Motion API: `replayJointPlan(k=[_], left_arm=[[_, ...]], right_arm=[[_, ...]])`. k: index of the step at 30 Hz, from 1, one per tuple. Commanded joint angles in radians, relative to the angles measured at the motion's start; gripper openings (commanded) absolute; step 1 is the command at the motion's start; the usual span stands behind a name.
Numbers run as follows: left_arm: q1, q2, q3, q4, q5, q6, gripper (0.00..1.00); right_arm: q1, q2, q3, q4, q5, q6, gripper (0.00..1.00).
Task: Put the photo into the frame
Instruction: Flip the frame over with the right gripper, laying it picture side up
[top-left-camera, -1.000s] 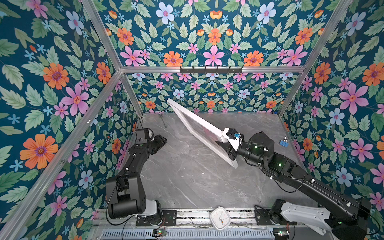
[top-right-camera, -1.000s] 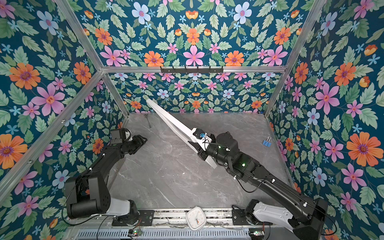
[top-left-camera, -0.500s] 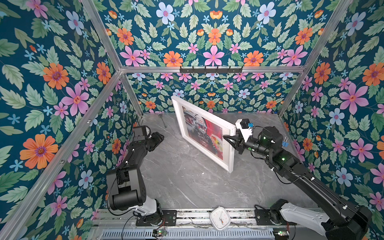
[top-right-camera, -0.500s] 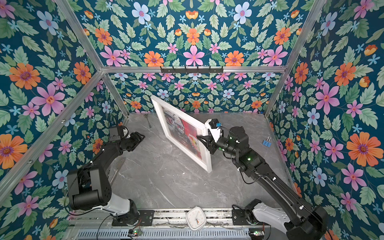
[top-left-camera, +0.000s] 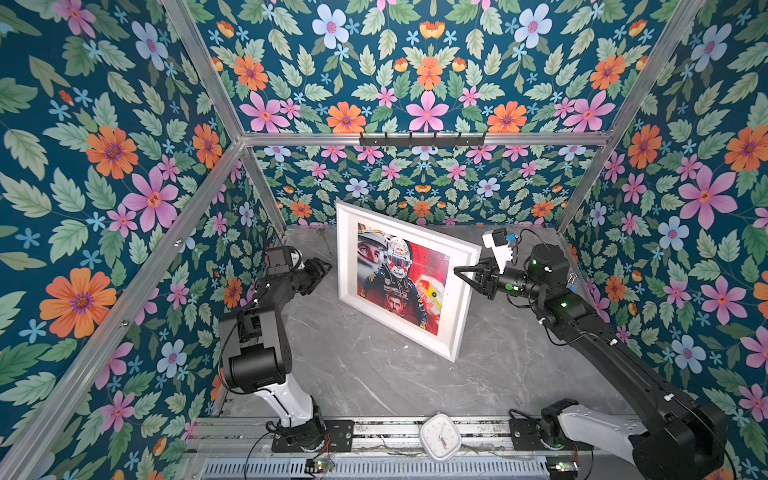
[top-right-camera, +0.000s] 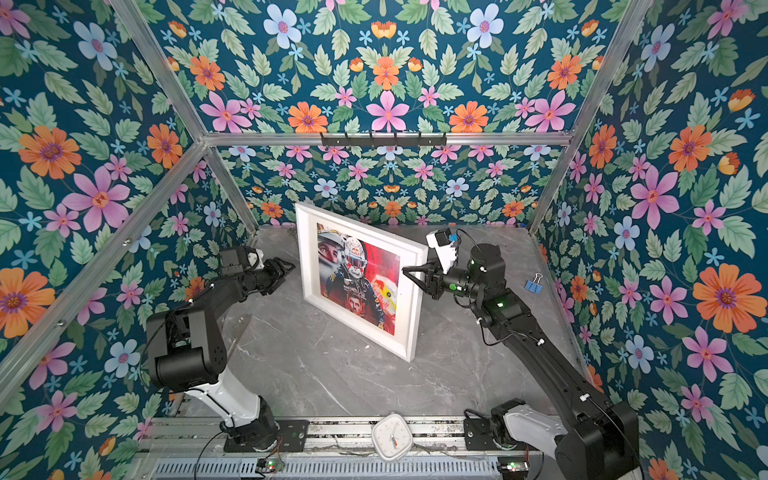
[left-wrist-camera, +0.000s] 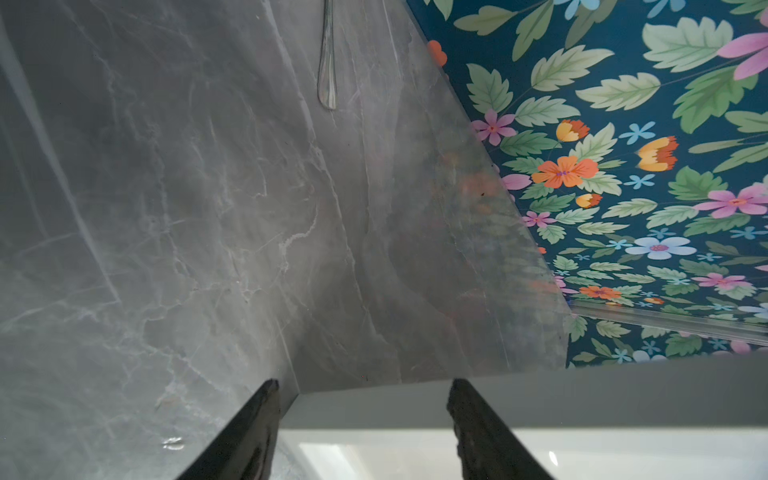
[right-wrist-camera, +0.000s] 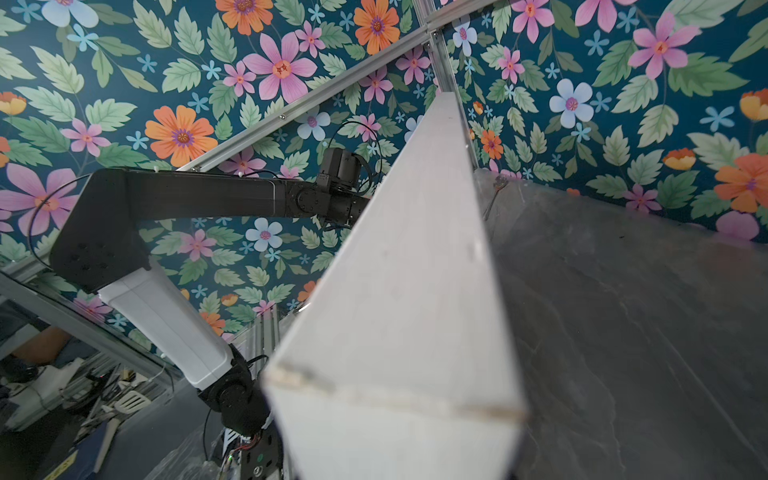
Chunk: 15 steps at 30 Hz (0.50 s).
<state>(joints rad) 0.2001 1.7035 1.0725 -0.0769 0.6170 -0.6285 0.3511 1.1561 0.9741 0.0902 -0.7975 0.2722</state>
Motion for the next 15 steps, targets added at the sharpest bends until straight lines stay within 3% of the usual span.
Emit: replayJointPlan(k=[1,15], left_arm=[[0.001,0.002,-0.012,0.077,0.044,-0.026,0.67],[0.002,-0.008,-0.076,0.016,0.015,0.004,0.65]], right_arm=[[-0.032,0.037,-0.007,0.020,-0.125,0.109,0.00],[-0.183,0.259,0.006,0.185,-0.291,0.373,0.00]])
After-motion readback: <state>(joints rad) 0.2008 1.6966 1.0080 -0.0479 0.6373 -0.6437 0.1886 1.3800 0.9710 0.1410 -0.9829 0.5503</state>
